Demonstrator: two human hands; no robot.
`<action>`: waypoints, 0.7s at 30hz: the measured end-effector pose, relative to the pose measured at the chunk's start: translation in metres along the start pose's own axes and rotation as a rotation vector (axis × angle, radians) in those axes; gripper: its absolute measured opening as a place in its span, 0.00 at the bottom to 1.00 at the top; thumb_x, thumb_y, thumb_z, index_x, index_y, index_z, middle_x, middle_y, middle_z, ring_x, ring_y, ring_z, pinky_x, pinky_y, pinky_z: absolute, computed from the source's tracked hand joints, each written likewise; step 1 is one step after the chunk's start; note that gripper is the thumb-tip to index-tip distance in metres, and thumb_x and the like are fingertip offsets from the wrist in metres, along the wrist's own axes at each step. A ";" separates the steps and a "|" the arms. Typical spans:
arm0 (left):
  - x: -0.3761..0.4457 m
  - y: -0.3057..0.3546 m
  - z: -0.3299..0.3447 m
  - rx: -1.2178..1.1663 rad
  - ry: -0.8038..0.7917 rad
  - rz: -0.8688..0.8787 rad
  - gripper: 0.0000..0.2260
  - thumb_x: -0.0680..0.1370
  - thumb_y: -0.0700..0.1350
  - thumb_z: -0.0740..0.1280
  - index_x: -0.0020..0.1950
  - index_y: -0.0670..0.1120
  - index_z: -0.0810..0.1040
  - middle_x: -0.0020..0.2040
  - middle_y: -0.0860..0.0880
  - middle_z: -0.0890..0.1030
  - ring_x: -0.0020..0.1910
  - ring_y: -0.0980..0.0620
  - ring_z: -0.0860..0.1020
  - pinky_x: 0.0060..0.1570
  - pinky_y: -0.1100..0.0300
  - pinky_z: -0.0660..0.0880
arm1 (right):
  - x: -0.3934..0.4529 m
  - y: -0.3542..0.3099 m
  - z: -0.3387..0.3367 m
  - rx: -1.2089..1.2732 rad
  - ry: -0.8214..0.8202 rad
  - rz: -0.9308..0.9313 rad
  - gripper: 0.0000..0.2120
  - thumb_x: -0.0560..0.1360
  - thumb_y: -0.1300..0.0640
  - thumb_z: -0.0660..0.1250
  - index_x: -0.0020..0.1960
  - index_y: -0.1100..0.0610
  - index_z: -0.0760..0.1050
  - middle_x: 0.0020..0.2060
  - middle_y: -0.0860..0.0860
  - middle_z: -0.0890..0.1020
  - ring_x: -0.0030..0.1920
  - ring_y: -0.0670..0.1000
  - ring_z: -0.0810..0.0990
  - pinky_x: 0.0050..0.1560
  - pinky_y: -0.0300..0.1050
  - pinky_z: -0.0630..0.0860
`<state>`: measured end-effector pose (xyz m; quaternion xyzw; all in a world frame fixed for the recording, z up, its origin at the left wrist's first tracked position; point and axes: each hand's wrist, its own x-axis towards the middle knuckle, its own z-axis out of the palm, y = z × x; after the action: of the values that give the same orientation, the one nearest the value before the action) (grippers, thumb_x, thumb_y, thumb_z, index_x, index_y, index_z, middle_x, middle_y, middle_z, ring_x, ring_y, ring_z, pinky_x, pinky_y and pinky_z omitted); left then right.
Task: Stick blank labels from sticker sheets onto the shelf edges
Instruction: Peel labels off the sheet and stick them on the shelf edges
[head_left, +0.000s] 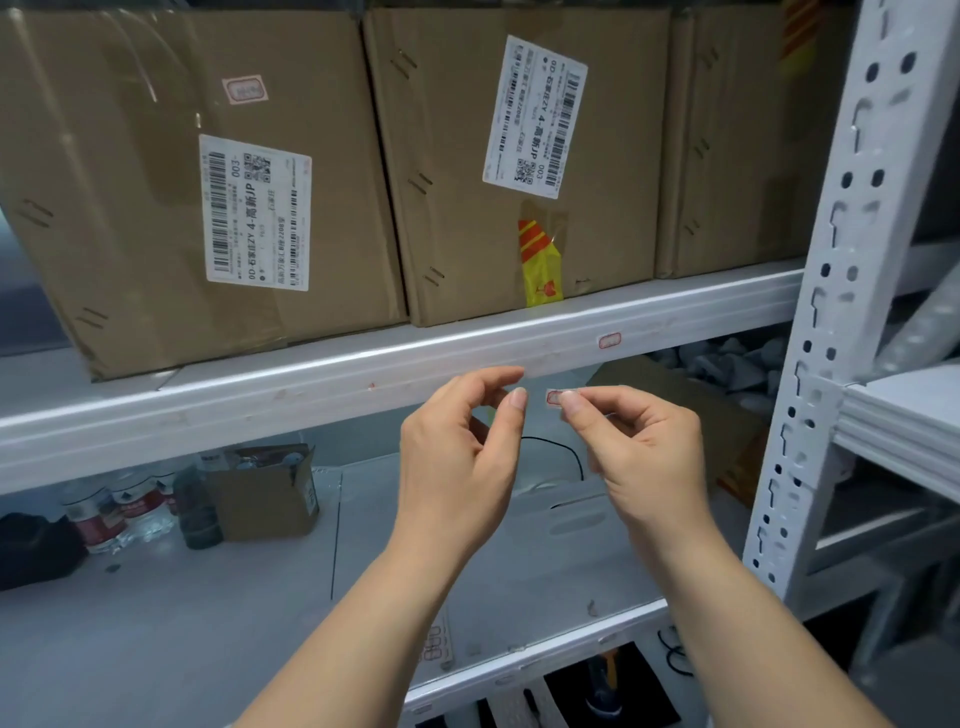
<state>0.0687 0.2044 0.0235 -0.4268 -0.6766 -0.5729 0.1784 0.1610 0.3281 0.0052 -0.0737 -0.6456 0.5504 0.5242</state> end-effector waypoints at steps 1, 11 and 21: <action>0.001 0.001 0.006 0.009 0.003 0.003 0.09 0.80 0.49 0.68 0.59 0.55 0.84 0.46 0.59 0.83 0.31 0.52 0.79 0.34 0.62 0.75 | 0.000 0.000 -0.003 0.006 0.008 -0.002 0.05 0.75 0.58 0.75 0.43 0.49 0.87 0.33 0.43 0.87 0.33 0.41 0.82 0.36 0.31 0.76; 0.006 0.012 0.055 0.053 -0.038 -0.030 0.18 0.81 0.52 0.63 0.69 0.53 0.81 0.50 0.57 0.84 0.32 0.56 0.79 0.40 0.55 0.78 | 0.014 0.010 -0.038 0.047 0.070 0.053 0.02 0.75 0.61 0.76 0.44 0.57 0.88 0.34 0.49 0.87 0.27 0.40 0.77 0.33 0.30 0.72; 0.011 0.023 0.073 0.059 0.013 -0.047 0.15 0.82 0.48 0.65 0.68 0.52 0.82 0.47 0.59 0.84 0.32 0.60 0.75 0.36 0.64 0.70 | 0.022 0.017 -0.046 0.080 0.030 0.033 0.07 0.76 0.62 0.75 0.43 0.52 0.88 0.33 0.46 0.87 0.30 0.40 0.79 0.34 0.29 0.73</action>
<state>0.0982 0.2756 0.0257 -0.4014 -0.7018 -0.5597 0.1818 0.1779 0.3789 -0.0023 -0.0716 -0.6138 0.5832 0.5273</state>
